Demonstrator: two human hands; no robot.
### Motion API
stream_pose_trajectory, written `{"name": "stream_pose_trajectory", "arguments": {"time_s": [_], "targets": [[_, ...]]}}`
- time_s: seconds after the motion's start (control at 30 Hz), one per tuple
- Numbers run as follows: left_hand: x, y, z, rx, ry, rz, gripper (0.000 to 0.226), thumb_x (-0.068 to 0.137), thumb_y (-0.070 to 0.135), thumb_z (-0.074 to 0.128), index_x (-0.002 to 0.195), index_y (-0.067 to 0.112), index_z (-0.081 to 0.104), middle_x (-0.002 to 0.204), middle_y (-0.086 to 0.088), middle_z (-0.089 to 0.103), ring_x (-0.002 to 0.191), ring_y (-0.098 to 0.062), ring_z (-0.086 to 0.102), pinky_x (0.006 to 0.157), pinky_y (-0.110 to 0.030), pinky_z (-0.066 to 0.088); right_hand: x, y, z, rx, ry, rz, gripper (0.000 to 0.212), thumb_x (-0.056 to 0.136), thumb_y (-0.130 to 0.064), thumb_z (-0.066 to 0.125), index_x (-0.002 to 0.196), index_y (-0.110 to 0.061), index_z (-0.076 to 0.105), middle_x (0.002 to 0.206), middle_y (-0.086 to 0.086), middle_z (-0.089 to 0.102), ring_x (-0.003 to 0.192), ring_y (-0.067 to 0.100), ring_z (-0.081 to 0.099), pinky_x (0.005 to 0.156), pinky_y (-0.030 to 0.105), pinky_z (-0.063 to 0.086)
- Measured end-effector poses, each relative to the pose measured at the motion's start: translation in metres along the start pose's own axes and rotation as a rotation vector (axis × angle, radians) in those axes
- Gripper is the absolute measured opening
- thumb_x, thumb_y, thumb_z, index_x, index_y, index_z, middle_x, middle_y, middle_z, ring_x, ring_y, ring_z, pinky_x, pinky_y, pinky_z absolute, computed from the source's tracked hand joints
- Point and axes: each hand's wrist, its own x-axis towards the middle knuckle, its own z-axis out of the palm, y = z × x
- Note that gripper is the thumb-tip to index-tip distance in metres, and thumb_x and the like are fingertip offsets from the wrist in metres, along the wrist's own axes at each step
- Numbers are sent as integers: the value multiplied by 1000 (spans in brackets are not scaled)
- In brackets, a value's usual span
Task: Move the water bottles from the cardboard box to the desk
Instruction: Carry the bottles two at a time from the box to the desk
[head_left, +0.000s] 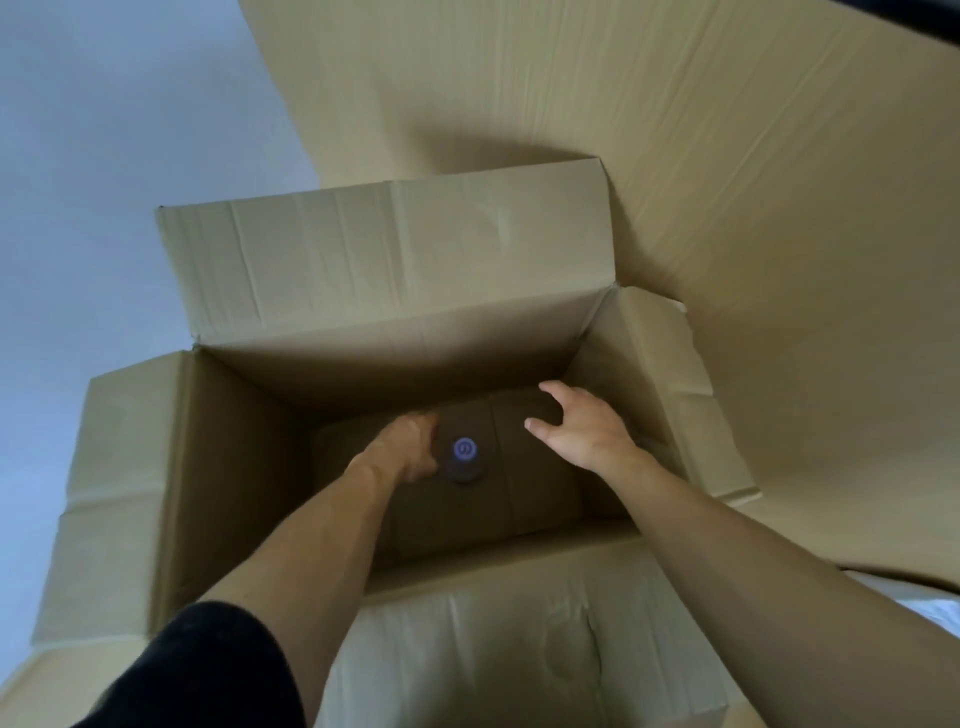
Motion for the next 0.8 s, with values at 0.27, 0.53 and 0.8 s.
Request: {"name": "stream_pose_trajectory", "arguments": {"time_s": [0.27,0.53,0.8], "targets": [[-67,-96,17,392,-353,-260,53,91,29,72,139,11,57,140,-8,59,128,-26,58,91,-21,52,11,-20,20,10,-41,2,65,96,-53,58,153,-33,34,156,4,41,142,30,41,114,47,40],[-60,-100,18,345,-293,-268,48,100,30,60,142,8,50,145,-11,54,132,-27,54,104,-33,47,14,-31,27,-30,-76,-19,67,96,-53,58,154,-32,32,158,6,38,143,30,40,114,45,38],[-30,-66,-3,197,-93,-241,44,92,30,68,130,9,58,128,-12,63,115,-30,64,90,-36,55,16,-36,38,-57,-110,-28,65,97,-45,62,154,-31,34,159,4,37,145,29,38,115,43,38]]}}
